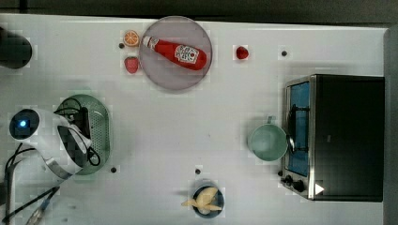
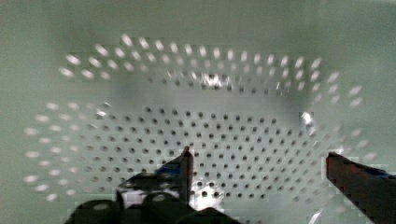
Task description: Drag strainer right to left.
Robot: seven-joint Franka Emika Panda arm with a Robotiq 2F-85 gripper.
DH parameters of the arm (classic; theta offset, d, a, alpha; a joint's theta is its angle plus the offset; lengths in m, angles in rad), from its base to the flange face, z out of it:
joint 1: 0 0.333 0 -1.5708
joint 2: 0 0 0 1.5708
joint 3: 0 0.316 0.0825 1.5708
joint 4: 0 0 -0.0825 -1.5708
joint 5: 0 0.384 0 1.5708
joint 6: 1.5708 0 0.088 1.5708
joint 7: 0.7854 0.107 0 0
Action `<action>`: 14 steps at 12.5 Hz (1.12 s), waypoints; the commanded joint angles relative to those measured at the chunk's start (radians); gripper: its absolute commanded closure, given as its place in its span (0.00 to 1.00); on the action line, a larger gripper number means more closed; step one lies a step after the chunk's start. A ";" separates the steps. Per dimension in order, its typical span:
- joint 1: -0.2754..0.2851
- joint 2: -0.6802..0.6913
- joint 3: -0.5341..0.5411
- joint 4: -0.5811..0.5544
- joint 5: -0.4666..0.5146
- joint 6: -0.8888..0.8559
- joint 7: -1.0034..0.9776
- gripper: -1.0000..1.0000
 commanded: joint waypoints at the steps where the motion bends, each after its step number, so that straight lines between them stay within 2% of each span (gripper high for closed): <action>1: -0.036 -0.268 -0.129 0.037 0.018 -0.142 -0.353 0.00; 5: -0.073 -0.513 -0.389 0.084 0.014 -0.423 -0.800 0.00; 9: -0.091 -0.657 -0.610 0.104 -0.053 -0.598 -1.143 0.00; 12: -0.093 -0.698 -0.668 0.106 -0.146 -0.631 -1.200 0.00; 14: -0.088 -0.697 -0.654 0.106 -0.156 -0.628 -1.206 0.00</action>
